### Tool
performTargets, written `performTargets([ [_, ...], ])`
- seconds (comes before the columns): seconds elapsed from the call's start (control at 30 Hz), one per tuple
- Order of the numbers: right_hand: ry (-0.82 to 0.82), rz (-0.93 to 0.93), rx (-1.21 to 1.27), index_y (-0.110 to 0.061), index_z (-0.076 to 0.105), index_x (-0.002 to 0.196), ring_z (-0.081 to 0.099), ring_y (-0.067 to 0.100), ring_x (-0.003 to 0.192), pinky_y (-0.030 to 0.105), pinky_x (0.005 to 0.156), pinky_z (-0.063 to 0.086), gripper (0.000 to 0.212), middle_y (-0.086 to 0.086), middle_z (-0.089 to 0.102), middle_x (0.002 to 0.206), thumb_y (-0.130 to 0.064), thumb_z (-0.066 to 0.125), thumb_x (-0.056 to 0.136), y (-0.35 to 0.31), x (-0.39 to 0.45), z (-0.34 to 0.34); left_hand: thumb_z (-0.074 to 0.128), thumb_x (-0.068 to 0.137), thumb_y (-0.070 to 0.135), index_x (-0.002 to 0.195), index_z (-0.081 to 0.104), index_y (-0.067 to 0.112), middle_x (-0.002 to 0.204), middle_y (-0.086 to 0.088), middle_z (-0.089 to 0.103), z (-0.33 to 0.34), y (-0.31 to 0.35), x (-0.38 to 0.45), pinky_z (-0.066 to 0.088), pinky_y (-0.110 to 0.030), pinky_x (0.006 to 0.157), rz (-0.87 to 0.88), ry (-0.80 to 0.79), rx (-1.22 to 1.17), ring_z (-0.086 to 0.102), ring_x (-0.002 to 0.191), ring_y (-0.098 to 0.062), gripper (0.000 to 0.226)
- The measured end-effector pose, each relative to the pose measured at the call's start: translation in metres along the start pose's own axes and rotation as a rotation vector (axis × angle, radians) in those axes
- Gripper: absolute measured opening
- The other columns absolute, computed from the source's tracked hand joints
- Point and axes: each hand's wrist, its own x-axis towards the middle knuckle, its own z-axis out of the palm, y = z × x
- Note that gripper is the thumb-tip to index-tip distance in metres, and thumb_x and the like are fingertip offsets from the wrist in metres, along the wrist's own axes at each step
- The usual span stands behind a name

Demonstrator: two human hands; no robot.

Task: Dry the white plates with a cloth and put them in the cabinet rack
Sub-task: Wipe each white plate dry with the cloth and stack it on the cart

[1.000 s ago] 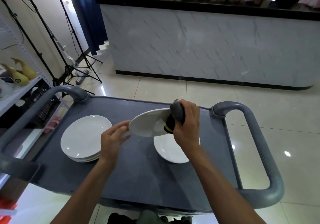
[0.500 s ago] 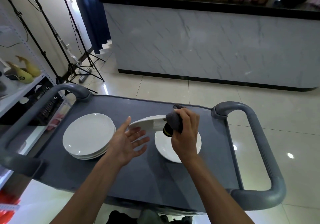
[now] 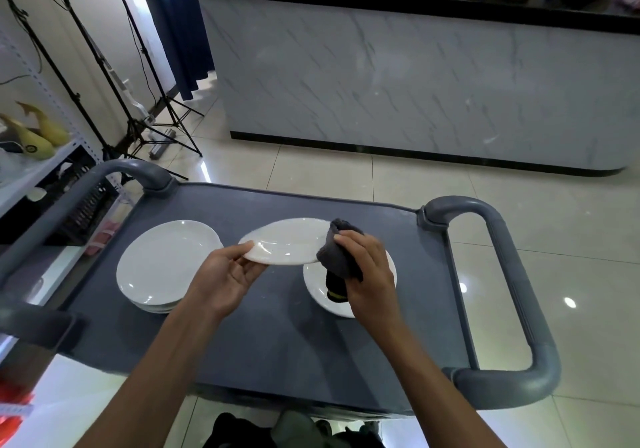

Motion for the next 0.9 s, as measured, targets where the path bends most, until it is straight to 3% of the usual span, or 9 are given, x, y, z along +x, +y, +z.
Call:
performTargets([
  [0.13,-0.147,0.144,0.079,-0.013,0.063,0.124,0.053,0.020,0.127,0.028,0.109,0.039,0.055,-0.012,0.055,0.135,0.017,0.064,0.078,-0.003,-0.001,-0.003,0.047,0.099,0.000,0.123,0.059,0.002,0.114,-0.014,0.073,-0.006,-0.006,0.002,0.062,-0.036,0.070,0.085,-0.059,0.115,0.073,0.098,-0.026,0.026],
  [0.27,-0.242,0.117,0.035,-0.009,0.062,0.131,0.049,0.023,0.133,0.028,0.113,0.035,0.047,0.000,0.054,0.143,0.006,0.062,0.087,-0.010,0.002,0.001,0.050,0.097,0.000,0.124,0.060,0.003,0.116,-0.016,0.072,-0.005,-0.006,0.003,0.061,-0.038,0.069,0.179,-0.071,0.176,0.073,0.097,-0.030,0.028],
  [0.47,-0.383,0.114,-0.056,-0.008,0.051,0.143,0.037,0.030,0.142,0.042,0.117,0.031,0.054,0.006,0.042,0.153,0.005,0.057,0.091,-0.020,-0.002,0.019,0.055,0.094,-0.005,0.121,0.063,0.002,0.111,-0.019,0.073,-0.001,-0.012,-0.003,0.062,-0.044,0.070,0.296,-0.040,0.318,0.072,0.095,-0.035,0.029],
  [0.6,-0.416,0.095,-0.049,-0.012,0.047,0.146,0.031,0.023,0.145,0.040,0.119,0.029,0.058,0.001,0.037,0.157,0.001,0.055,0.091,-0.028,-0.005,0.030,0.059,0.092,-0.007,0.116,0.066,0.001,0.105,-0.022,0.074,0.001,-0.016,-0.009,0.062,-0.044,0.070,0.373,-0.063,0.490,0.072,0.092,-0.037,0.026],
  [0.7,-0.410,0.184,0.049,-0.017,0.050,0.140,0.032,0.017,0.144,0.037,0.118,0.030,0.053,-0.007,0.037,0.156,-0.001,0.054,0.090,-0.034,0.000,0.033,0.060,0.092,-0.007,0.112,0.068,0.004,0.100,-0.020,0.075,0.003,-0.018,-0.012,0.061,-0.041,0.066,0.387,-0.089,0.598,0.073,0.090,-0.036,0.025],
  [0.9,-0.338,0.258,0.100,-0.013,0.055,0.137,0.033,0.019,0.144,0.037,0.119,0.028,0.047,-0.001,0.041,0.155,0.002,0.056,0.093,-0.037,0.016,0.031,0.059,0.093,-0.008,0.120,0.065,0.003,0.100,-0.021,0.075,0.004,-0.021,-0.014,0.062,-0.048,0.073,0.405,-0.154,0.707,0.073,0.093,-0.037,0.030],
])
